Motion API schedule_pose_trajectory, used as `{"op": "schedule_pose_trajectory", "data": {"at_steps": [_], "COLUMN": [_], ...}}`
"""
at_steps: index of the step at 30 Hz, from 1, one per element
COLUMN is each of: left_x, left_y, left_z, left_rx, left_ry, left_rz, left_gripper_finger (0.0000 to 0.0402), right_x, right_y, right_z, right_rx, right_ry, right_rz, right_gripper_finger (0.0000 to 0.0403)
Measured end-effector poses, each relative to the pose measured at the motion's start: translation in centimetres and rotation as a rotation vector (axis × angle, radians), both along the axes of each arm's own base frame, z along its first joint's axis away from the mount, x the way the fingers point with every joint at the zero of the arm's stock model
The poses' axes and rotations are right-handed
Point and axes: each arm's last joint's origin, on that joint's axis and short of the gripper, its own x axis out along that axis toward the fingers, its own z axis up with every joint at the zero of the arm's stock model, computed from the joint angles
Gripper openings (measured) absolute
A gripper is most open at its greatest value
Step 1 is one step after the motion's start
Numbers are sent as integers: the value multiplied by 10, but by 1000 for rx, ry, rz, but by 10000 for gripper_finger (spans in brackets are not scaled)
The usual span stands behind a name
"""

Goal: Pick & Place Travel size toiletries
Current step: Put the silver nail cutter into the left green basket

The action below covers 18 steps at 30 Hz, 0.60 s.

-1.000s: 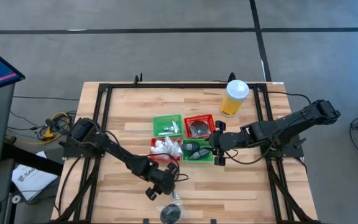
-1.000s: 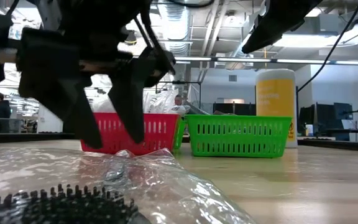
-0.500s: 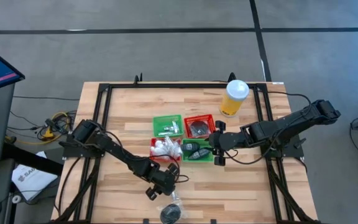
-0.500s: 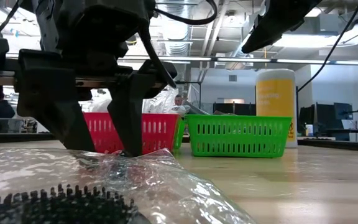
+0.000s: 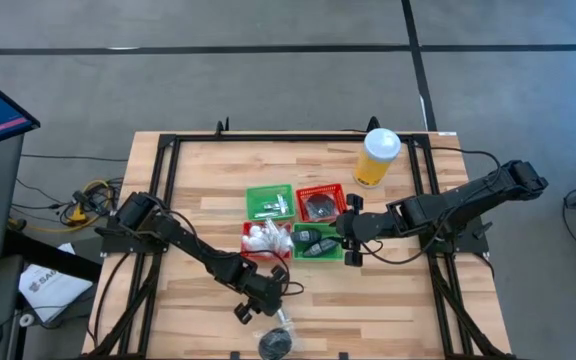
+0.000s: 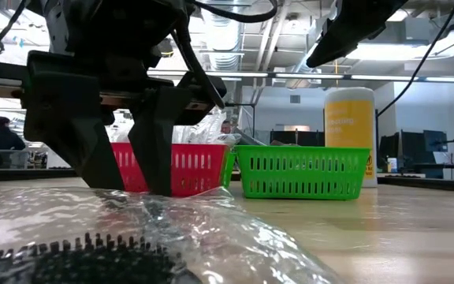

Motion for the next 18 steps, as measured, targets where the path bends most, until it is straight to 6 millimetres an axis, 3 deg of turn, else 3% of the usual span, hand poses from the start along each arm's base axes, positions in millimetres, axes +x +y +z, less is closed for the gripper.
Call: {"op": "schedule_pose_trajectory", "data": {"at_steps": [5,14,18], "left_x": [2,10,11], "left_y": [2,-1,2], "left_z": [0,-25,-25], "left_rx": [-6,-83,-96], "left_ry": [-7,33,44], "left_rz": [4,-21,2], "left_gripper_finger": [100,98,96], "right_x": [0,0,0], "right_y": [0,0,0], "right_z": [0,0,-1], "right_rx": [0,-2,-2], "right_ry": [0,7,7], "right_rz": [0,0,0], "right_gripper_finger": [147,147,147]}}
